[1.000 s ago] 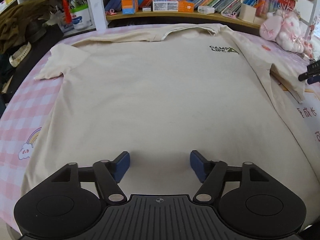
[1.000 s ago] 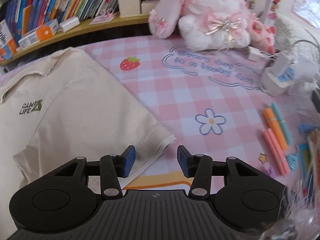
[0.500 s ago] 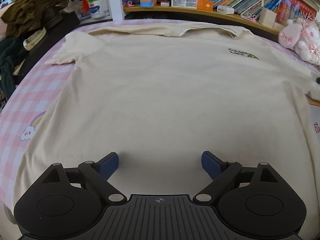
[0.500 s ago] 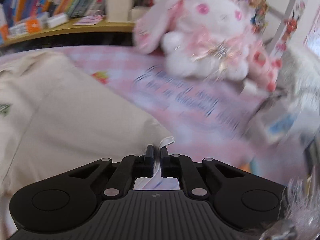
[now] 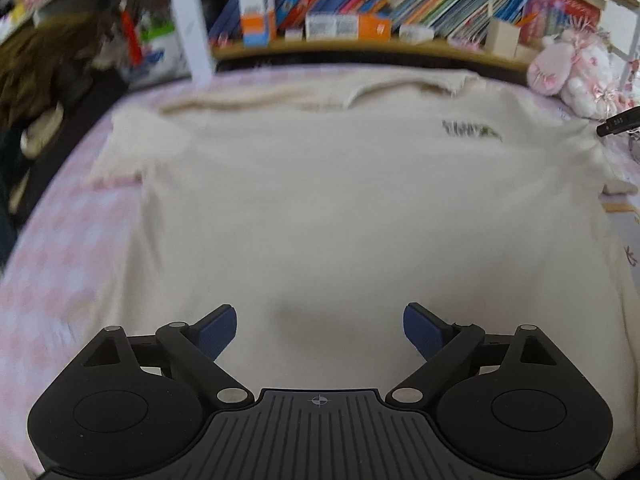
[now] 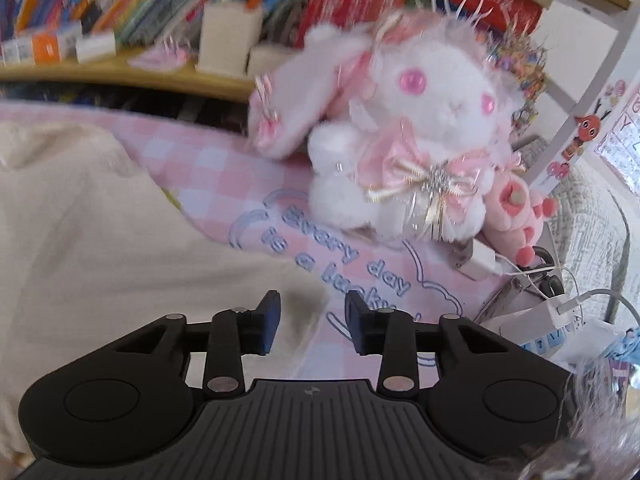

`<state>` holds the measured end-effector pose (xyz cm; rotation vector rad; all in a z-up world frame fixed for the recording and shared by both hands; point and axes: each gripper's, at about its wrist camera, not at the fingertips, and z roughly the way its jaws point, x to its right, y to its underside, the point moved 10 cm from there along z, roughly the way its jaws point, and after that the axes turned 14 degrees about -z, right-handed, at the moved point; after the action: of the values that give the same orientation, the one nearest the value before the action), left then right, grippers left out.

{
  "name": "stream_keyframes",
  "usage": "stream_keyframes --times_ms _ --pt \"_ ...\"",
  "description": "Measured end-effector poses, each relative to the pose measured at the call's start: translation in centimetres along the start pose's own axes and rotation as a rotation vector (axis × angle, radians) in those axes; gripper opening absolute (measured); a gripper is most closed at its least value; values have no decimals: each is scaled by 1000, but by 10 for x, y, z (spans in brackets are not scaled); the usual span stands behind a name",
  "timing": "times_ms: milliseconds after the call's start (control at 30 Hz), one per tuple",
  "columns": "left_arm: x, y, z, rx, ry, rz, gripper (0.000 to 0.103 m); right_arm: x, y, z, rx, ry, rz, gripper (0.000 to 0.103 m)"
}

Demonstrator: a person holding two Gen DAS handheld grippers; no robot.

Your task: Fold clothes

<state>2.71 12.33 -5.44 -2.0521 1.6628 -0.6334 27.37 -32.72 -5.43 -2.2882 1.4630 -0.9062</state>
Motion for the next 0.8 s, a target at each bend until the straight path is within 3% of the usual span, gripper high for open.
stream_keyframes --times_ms 267,533,633,800 --pt "11 -80 29 109 81 41 92 -73 -12 -51 115 -159 -36 50" --pt "29 -114 77 103 164 18 89 -173 6 -88 121 -269 -91 68" --pt "34 -120 89 97 190 -7 75 -199 19 -96 102 -271 -87 68" --pt "41 -128 113 48 216 -25 35 -224 36 -92 61 -253 -90 66"
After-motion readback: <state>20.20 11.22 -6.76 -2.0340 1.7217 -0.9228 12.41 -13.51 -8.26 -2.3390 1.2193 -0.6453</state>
